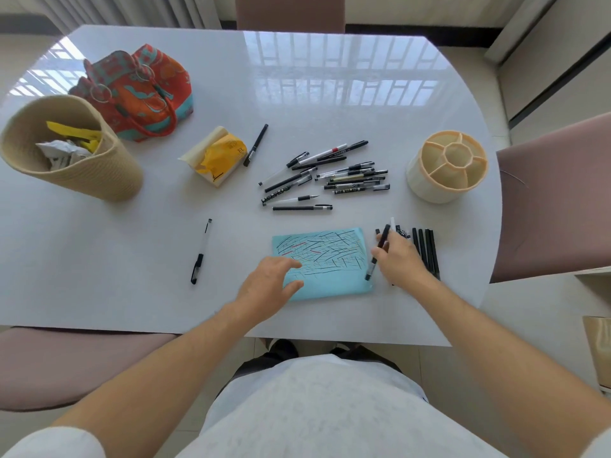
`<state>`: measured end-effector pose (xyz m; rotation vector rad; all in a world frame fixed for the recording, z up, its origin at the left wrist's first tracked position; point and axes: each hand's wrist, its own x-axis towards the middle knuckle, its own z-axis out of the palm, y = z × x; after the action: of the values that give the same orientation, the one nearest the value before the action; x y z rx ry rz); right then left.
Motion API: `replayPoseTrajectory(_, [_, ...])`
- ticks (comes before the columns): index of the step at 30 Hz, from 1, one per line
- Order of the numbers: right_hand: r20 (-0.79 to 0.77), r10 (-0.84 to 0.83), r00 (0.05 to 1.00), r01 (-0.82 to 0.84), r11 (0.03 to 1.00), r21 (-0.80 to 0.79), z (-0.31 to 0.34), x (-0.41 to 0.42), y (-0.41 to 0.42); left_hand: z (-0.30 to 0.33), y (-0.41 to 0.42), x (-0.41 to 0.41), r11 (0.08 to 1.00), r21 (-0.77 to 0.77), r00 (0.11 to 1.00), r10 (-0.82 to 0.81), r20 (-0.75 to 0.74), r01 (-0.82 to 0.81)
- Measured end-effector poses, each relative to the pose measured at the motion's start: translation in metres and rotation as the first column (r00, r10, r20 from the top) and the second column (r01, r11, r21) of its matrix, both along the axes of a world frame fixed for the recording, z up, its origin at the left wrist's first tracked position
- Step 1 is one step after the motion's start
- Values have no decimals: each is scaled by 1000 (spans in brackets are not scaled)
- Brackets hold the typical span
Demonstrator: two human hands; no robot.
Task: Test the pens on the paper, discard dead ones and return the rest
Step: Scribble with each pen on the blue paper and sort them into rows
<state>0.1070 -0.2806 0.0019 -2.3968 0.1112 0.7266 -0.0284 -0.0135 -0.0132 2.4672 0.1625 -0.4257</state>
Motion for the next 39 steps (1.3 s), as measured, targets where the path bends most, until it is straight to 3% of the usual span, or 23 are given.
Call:
replayPoseTrajectory(2, [24,137,990,-130,976,-172,-6,6,-8,-5,6,-4,999,38,1000,-6,-27,7])
replayPoseTrajectory(8, [125,289,949,-241,921,-306,-17,9,-3,-10,11,-11,997,63,999,-34,-28,36])
replayPoseTrajectory(12, [225,306,925,-239,929,-283,-18,21,16,-14,14,-16,996,64,996,-64,-61,67])
replayPoseTrajectory(18, [363,449,816,-424,893,-151,-19,50,103,-13,18,-21,995,52,995,-81,-64,84])
replayPoseTrajectory(24, [230,661,714,-554,735,-390,-30,69,154,-5,28,-27,1000,8,998,25,-66,-24])
replayPoseTrajectory(26, [185,681,709,-576,710,-404,-29,72,155,-3,31,-28,999,-4,997,47,-57,-48])
replayPoseTrajectory(29, [187,555,811,-516,828,-218,-19,70,144,-1,32,-25,995,-46,995,84,-47,-87])
replayPoseTrajectory(31, [144,310,940,-322,944,74,-9,60,130,2,29,-20,986,-104,990,125,-70,-132])
replayPoseTrajectory(32, [54,183,982,-190,953,236,-3,51,123,4,26,-17,977,-142,985,149,-91,-161])
replayPoseTrajectory(35, [-225,28,974,98,844,528,11,16,98,10,10,-4,921,-305,966,204,-157,-244])
replayPoseTrajectory(39, [-364,26,931,222,751,622,15,-32,71,21,-14,11,887,-429,974,83,-213,-170])
